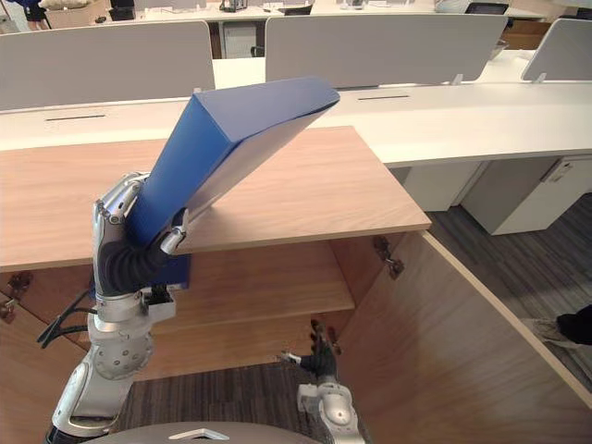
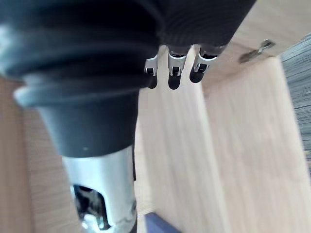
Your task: Walk over to the cabinet, pick up the folder, carry it to the office cabinet, place the folder inside the office cabinet, then close the office cabinet door
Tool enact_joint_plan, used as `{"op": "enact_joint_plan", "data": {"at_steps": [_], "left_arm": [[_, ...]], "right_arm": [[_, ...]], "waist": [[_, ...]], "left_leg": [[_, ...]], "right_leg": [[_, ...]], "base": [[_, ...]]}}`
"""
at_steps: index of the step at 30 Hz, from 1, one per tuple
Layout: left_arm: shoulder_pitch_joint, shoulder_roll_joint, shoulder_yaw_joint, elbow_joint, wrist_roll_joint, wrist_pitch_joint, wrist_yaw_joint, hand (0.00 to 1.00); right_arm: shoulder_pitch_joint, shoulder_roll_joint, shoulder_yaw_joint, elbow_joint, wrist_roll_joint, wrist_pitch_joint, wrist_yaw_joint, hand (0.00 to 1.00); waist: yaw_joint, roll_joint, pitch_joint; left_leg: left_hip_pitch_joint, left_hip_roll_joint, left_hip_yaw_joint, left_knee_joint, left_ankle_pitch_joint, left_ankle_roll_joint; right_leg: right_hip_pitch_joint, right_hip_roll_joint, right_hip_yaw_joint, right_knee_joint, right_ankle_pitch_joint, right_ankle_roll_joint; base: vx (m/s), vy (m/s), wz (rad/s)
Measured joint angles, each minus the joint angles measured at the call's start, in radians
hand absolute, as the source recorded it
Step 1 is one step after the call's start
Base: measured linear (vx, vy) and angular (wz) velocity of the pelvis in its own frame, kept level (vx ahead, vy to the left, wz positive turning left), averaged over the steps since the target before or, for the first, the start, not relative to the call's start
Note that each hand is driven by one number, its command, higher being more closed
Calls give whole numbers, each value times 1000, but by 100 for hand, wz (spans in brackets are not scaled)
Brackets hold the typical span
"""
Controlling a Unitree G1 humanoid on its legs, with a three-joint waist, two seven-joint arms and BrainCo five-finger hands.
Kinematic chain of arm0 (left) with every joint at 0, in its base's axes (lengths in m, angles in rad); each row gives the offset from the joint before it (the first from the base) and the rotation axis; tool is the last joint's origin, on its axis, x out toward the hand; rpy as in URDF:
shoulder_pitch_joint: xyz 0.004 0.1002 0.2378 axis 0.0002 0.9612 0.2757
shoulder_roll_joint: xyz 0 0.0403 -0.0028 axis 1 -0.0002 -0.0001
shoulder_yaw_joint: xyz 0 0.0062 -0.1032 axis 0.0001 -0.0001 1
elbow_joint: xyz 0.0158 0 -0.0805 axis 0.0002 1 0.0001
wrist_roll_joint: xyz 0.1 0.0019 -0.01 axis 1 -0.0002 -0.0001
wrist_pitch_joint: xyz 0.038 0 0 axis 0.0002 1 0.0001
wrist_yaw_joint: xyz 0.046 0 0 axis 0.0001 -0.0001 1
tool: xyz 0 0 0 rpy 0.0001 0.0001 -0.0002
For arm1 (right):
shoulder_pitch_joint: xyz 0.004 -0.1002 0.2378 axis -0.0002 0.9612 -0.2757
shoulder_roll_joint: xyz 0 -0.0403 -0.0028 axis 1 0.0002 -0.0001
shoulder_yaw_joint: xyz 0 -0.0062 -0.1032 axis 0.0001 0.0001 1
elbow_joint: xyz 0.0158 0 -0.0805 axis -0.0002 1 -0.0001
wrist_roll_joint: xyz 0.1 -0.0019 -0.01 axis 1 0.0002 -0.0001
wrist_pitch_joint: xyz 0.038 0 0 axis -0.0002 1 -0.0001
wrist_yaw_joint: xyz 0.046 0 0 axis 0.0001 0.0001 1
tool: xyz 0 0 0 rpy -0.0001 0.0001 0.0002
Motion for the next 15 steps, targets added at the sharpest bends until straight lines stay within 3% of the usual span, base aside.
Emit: {"op": "enact_joint_plan", "data": {"at_steps": [6, 11, 15], "left_arm": [[29, 0, -81, -36, -190, -72, -37, 100], [34, 0, -95, -37, -314, -88, -57, 100], [48, 0, -98, -37, -344, -95, -57, 100]], "right_arm": [[2, 14, 1, -266, -2, -57, -22, 0], [0, 15, 0, -423, -12, -84, -64, 0], [4, 15, -1, -512, -38, -90, -100, 0]], "waist": [[5, -12, 0], [4, -26, 4], [2, -28, 5]], "left_leg": [[-8, 0, 14, 6, -2, 2], [-6, -1, 20, 6, -3, 3], [-6, -2, 22, 6, -3, 3]], "right_leg": [[-15, 0, 13, -2, 5, 2], [-14, 0, 18, -1, 8, 3], [-15, -1, 21, 1, 8, 3]], "base": [[3, 0, -7], [-1, -1, -2], [0, 0, 0]]}}
